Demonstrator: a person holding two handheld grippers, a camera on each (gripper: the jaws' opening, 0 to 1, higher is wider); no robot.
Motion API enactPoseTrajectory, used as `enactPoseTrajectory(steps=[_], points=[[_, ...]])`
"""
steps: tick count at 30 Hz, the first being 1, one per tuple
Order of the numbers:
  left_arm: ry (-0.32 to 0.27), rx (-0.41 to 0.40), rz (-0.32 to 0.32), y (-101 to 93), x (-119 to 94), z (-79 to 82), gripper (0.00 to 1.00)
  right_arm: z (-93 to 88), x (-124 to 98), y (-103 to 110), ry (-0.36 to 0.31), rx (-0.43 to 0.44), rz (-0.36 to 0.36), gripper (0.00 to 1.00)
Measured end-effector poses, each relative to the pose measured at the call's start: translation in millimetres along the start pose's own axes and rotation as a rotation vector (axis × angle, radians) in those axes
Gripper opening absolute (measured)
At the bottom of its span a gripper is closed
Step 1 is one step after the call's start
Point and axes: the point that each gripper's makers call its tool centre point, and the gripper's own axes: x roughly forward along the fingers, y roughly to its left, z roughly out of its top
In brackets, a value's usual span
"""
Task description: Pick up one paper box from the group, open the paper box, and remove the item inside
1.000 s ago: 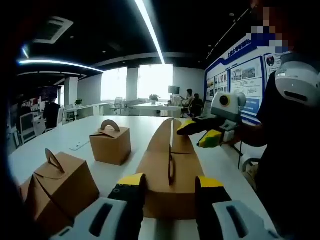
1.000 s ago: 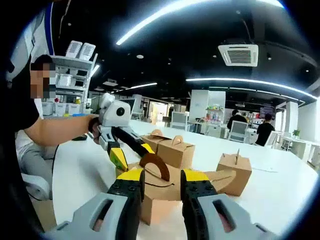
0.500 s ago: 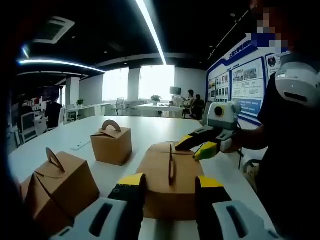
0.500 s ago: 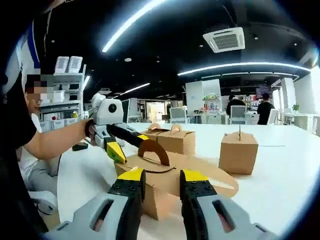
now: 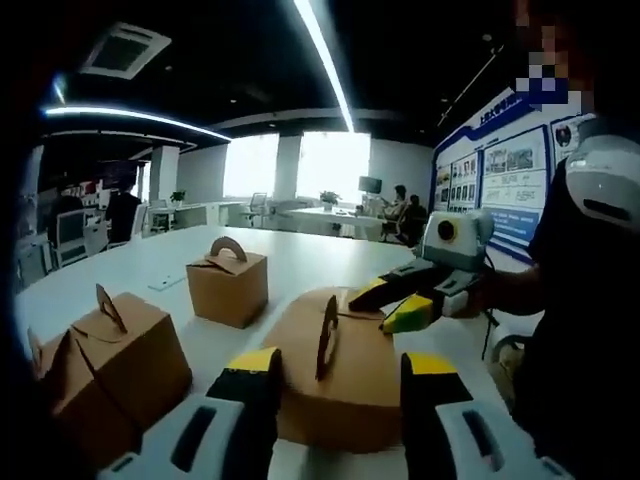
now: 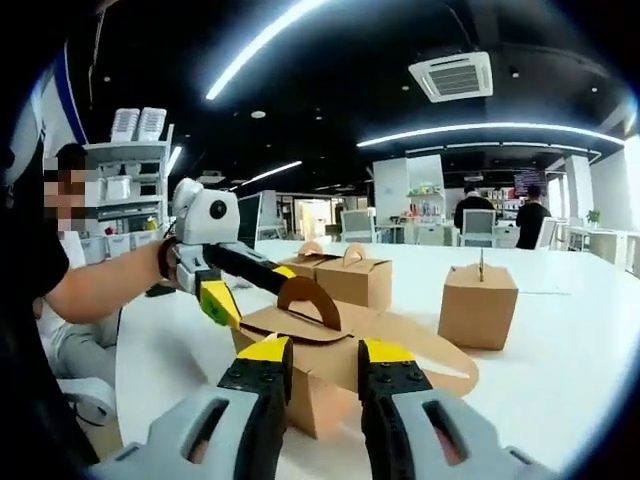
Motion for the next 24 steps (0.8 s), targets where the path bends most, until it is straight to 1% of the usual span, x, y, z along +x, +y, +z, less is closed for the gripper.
enactPoseTrajectory(steps=[2, 3, 5, 6, 8, 10, 11, 12, 13, 14, 15, 16, 17, 19, 20, 21, 22, 24], points=[[0.027, 0.043, 0.044, -2.3, 1, 0.6, 0.55, -0.5, 0, 0, 0.004, -0.001, 0.001, 0.27], [0.023, 0.039, 0.058, -5.4, 1, 3.7, 0.56, -0.6, 0, -1, 0.005, 0.005, 0.002, 0.27], [-0.002, 0.059, 0.096, -9.6, -1, 14.1, 0.56, -0.6, 0, 0, 0.007, 0.008, 0.003, 0.27], [-0.022, 0.089, 0.125, -12.5, -3, 22.6, 0.56, -0.5, 0, 0, 0.008, 0.006, 0.002, 0.27], [-0.036, 0.117, 0.167, -13.7, -5, 30.3, 0.56, -0.5, 0, 0, 0.011, 0.004, 0.002, 0.27], [-0.050, 0.174, 0.283, -9.6, -11, 43.5, 0.56, -0.5, -1, 0, 0.014, 0.006, 0.004, 0.27], [-0.044, 0.213, 0.345, -7.0, -14, 47.7, 0.55, -0.6, -1, 0, 0.015, 0.008, 0.005, 0.27], [-0.013, 0.264, 0.417, -3.8, -18, 48.9, 0.55, -0.5, -1, 0, 0.015, 0.006, 0.005, 0.27], [0.023, 0.326, 0.476, -2.8, -20, 48.9, 0.52, -0.4, -1, 0, 0.016, 0.006, 0.005, 0.27], [0.065, 0.380, 0.513, -4.1, -20, 46.0, 0.49, -0.4, -1, 0, 0.017, 0.006, 0.004, 0.27], [0.116, 0.386, 0.523, -8.8, -18, 38.4, 0.44, -0.5, -1, 0, 0.016, 0.007, 0.003, 0.27], [0.154, 0.374, 0.529, -13.3, -16, 32.5, 0.43, -0.5, 0, 0, 0.017, 0.011, 0.002, 0.27], [0.182, 0.385, 0.559, -14.7, -16, 30.2, 0.43, -0.4, 0, 0, 0.020, 0.012, 0.003, 0.27], [0.229, 0.474, 0.644, -15.5, -17, 32.3, 0.41, -0.7, -1, 0, 0.023, 0.009, 0.002, 0.27], [0.262, 0.546, 0.674, -20.1, -15, 33.5, 0.39, -0.9, -1, 0, 0.024, 0.010, 0.002, 0.27], [0.278, 0.592, 0.693, -23.5, -12, 34.6, 0.37, -1.0, -1, 0, 0.025, 0.011, 0.002, 0.27], [0.266, 0.589, 0.721, -25.9, -10, 36.6, 0.37, -1.0, -1, 0, 0.025, 0.010, 0.001, 0.27], [0.266, 0.584, 0.712, -33.7, -4, 35.1, 0.36, -1.1, -1, 1, 0.025, 0.012, 0.001, 0.27]])
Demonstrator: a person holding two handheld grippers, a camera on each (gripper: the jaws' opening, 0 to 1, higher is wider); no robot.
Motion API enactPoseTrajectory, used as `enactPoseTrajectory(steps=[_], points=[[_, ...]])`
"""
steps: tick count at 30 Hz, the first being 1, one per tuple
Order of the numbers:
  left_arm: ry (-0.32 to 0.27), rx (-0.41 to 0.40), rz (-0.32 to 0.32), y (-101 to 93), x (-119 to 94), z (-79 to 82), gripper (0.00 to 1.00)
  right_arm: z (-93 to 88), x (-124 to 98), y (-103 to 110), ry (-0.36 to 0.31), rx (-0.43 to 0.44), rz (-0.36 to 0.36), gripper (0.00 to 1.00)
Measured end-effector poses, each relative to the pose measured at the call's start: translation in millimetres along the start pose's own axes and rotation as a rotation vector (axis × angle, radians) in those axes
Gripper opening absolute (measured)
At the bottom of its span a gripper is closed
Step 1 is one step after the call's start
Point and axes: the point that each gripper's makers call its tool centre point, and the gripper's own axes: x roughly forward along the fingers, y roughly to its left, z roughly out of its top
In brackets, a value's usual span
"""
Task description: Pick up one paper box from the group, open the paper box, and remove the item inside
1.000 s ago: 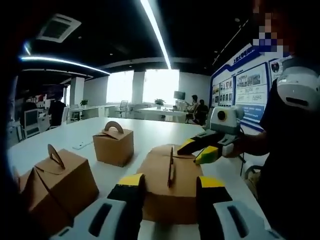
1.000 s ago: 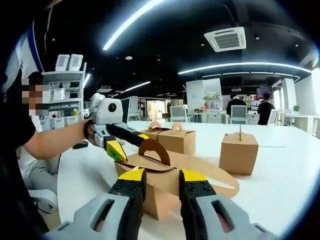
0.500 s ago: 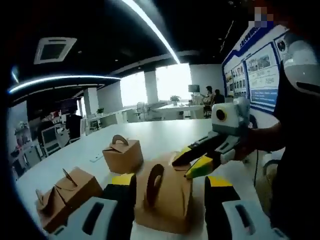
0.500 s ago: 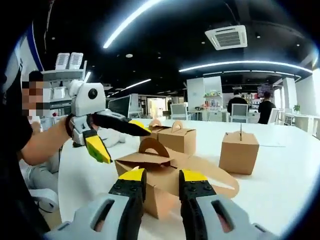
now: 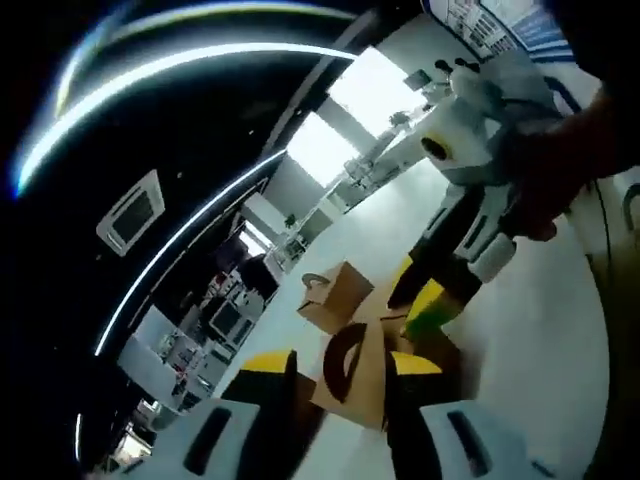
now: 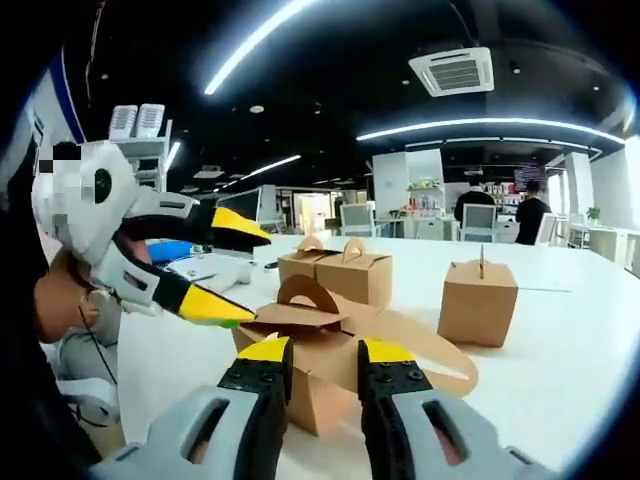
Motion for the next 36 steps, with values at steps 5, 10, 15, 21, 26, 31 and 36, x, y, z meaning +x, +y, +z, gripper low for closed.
enactPoseTrajectory(steps=[5, 10, 15, 21, 26, 31, 36], points=[[0.048, 0.090, 0.037, -2.6, -2, -2.5, 0.36, -0.2, 0, 1, 0.001, 0.010, -0.002, 0.27], [0.069, 0.091, 0.080, 7.9, -4, -8.7, 0.34, -0.2, 0, 2, 0.007, 0.014, -0.002, 0.27], [0.059, 0.025, 0.079, 4.9, -5, -7.3, 0.30, 0.0, 0, 3, 0.003, 0.016, -0.005, 0.27], [0.074, -0.032, 0.061, -0.3, -5, -11.5, 0.30, 0.6, -1, 5, 0.003, 0.008, -0.006, 0.27], [0.078, -0.111, 0.048, -1.6, -3, -16.1, 0.29, 0.4, -1, 4, 0.007, 0.011, -0.007, 0.27], [0.089, -0.113, 0.044, -3.5, 1, -16.2, 0.28, 0.2, -1, 5, 0.007, 0.022, -0.003, 0.27], [0.120, -0.116, 0.037, -5.0, 6, -22.0, 0.28, 0.2, -1, 4, 0.006, 0.023, -0.003, 0.27]])
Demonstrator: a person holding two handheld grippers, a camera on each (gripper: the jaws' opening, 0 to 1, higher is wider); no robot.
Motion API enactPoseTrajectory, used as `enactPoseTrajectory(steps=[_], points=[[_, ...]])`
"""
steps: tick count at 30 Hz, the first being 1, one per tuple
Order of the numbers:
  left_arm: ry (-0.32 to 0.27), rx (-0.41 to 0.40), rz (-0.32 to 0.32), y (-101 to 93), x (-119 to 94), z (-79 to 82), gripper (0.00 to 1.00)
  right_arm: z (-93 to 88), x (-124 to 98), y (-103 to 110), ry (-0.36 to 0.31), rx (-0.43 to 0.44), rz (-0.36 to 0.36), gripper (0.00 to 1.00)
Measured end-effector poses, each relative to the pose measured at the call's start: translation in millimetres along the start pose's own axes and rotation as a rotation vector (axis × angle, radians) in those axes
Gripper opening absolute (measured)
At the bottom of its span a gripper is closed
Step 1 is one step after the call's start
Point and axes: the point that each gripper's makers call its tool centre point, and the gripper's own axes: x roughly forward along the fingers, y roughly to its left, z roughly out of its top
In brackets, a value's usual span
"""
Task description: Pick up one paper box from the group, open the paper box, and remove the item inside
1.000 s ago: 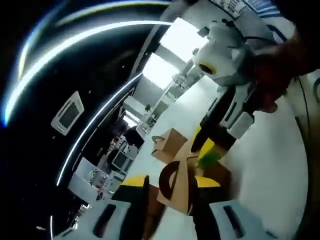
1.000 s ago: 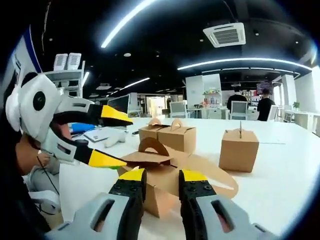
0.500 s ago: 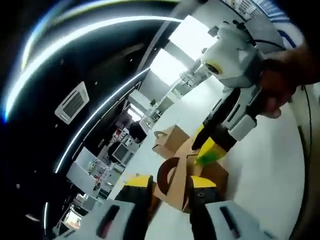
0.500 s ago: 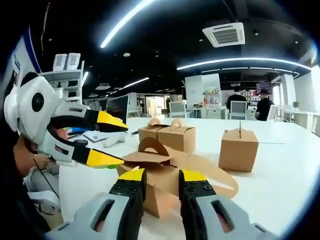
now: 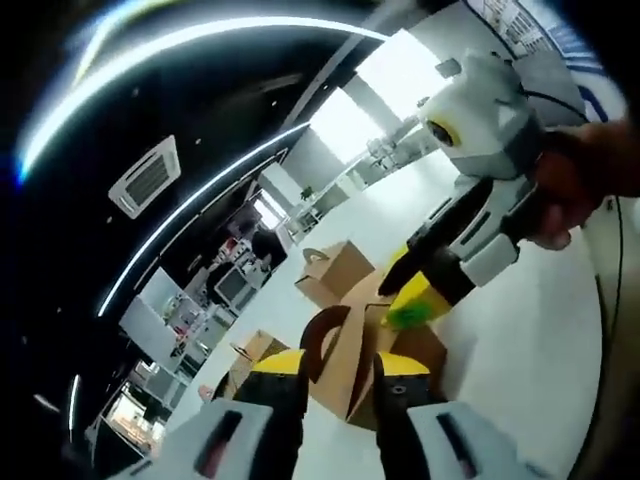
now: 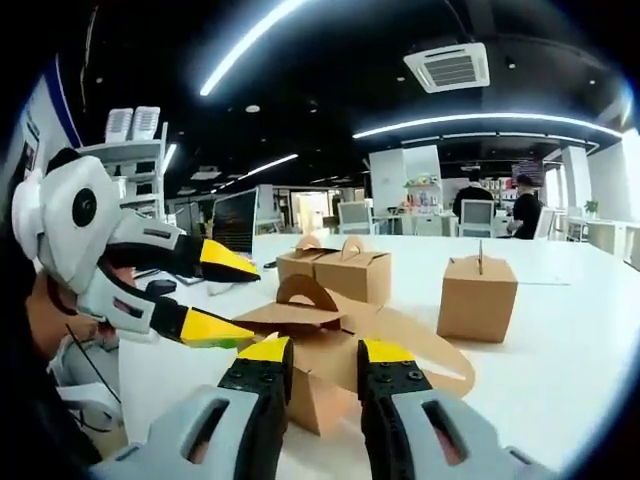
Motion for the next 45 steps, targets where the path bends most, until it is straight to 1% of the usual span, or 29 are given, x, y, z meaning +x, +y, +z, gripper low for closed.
enactPoseTrajectory(steps=[4, 10, 12, 16, 19, 21, 24, 25, 29, 31, 32, 34, 37, 39, 45], points=[[0.003, -0.002, -0.011, -0.3, 5, -0.6, 0.26, -0.4, 1, -2, -0.002, 0.004, 0.004, 0.27], [0.028, -0.014, 0.002, 5.1, 9, -3.9, 0.24, -0.4, 1, -1, -0.003, 0.010, 0.004, 0.27], [0.034, -0.032, 0.002, 5.8, 9, -4.9, 0.24, -0.4, 1, -1, -0.001, 0.013, 0.005, 0.27], [0.047, -0.033, 0.009, 5.1, 8, -5.2, 0.22, -0.9, 2, -2, 0.005, 0.012, 0.007, 0.27], [0.053, -0.001, 0.008, -0.1, 10, -5.3, 0.17, -0.9, 2, -2, 0.006, 0.016, 0.010, 0.27], [0.054, 0.012, 0.023, -1.6, 10, -3.3, 0.14, -0.9, 2, -2, 0.006, 0.019, 0.011, 0.27], [0.052, 0.017, 0.020, -6.0, 10, -3.1, 0.07, -0.9, 3, -2, 0.008, 0.025, 0.013, 0.27], [0.051, 0.020, 0.022, -7.7, 10, -2.8, 0.07, -1.0, 3, -2, 0.011, 0.024, 0.013, 0.27], [0.039, 0.089, 0.058, -7.3, 10, -2.3, 0.06, -1.3, 3, -3, 0.018, 0.029, 0.011, 0.27], [0.031, 0.095, 0.068, -7.9, 9, -2.8, 0.05, -1.5, 3, -3, 0.021, 0.029, 0.012, 0.27], [0.025, 0.077, 0.074, -7.2, 8, -2.2, 0.05, -1.5, 3, -3, 0.022, 0.028, 0.012, 0.27], [0.014, -0.005, 0.078, -7.2, 8, -2.5, 0.05, -1.5, 3, -3, 0.023, 0.024, 0.013, 0.27], [0.004, -0.077, 0.078, -5.9, 8, -3.0, 0.05, -1.5, 3, -3, 0.020, 0.027, 0.012, 0.27], [-0.001, -0.083, 0.083, -4.9, 7, -2.6, 0.04, -1.2, 4, -3, 0.021, 0.023, 0.008, 0.27], [-0.031, -0.119, 0.131, 3.2, 2, 0.6, 0.04, -1.1, 4, -3, 0.033, 0.016, 0.004, 0.27]])
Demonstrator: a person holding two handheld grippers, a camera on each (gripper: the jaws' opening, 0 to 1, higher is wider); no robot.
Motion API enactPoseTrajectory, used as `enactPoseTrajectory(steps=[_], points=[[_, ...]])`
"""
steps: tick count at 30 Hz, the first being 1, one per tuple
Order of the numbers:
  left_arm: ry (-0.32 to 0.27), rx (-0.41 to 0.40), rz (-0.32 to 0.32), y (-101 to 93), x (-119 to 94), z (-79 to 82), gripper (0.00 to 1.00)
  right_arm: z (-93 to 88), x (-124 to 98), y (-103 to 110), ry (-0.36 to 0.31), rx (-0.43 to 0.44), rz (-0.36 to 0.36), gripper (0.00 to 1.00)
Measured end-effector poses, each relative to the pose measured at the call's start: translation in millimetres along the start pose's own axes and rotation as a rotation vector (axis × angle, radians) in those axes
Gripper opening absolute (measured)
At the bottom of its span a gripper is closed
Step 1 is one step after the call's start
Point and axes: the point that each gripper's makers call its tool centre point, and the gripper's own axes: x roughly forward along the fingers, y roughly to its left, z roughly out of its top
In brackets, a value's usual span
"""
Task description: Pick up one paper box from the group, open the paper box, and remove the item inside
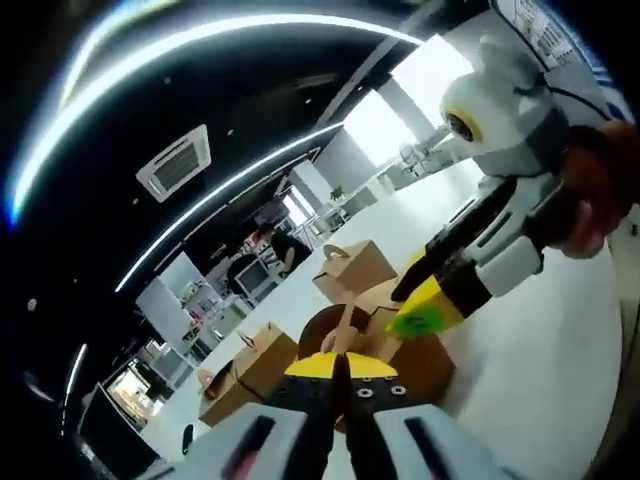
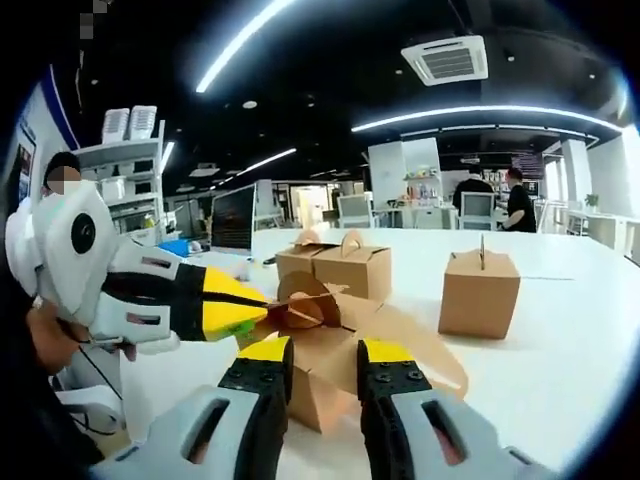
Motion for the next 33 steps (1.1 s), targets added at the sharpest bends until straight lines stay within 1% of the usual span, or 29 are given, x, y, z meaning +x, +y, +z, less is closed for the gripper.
enactPoseTrajectory(steps=[1, 5, 13, 16, 18, 20, 23, 26, 29, 33], points=[[-0.009, -0.011, 0.016, 4.1, -2, 1.2, 0.04, -0.1, 0, 0, 0.002, 0.001, 0.000, 0.27], [-0.027, -0.048, 0.045, 12.3, -5, 2.1, 0.04, -0.2, 1, 0, 0.003, 0.003, -0.004, 0.27], [-0.086, -0.250, 0.088, 27.0, -13, -1.6, 0.03, -0.3, 3, 0, 0.011, 0.007, -0.006, 0.27], [-0.111, -0.385, 0.080, 28.9, -15, -3.8, 0.03, -0.4, 3, 0, 0.016, 0.006, -0.006, 0.27], [-0.125, -0.459, 0.092, 34.0, -15, -6.7, 0.04, -0.5, 3, 0, 0.018, 0.003, -0.006, 0.27], [-0.136, -0.535, 0.090, 36.2, -14, -9.1, 0.04, -0.6, 4, 0, 0.018, 0.006, -0.007, 0.27], [-0.163, -0.690, 0.081, 40.8, -15, -13.3, 0.04, -0.8, 4, -1, 0.017, 0.005, -0.012, 0.27], [-0.179, -0.821, 0.077, 45.5, -15, -17.9, 0.04, -1.1, 4, -1, 0.017, 0.007, -0.012, 0.27], [-0.183, -0.910, 0.092, 51.5, -15, -24.6, 0.04, -1.3, 4, -1, 0.020, 0.009, -0.013, 0.27], [-0.198, -1.043, 0.074, 53.6, -14, -29.2, 0.04, -1.6, 4, -1, 0.024, 0.010, -0.015, 0.27]])
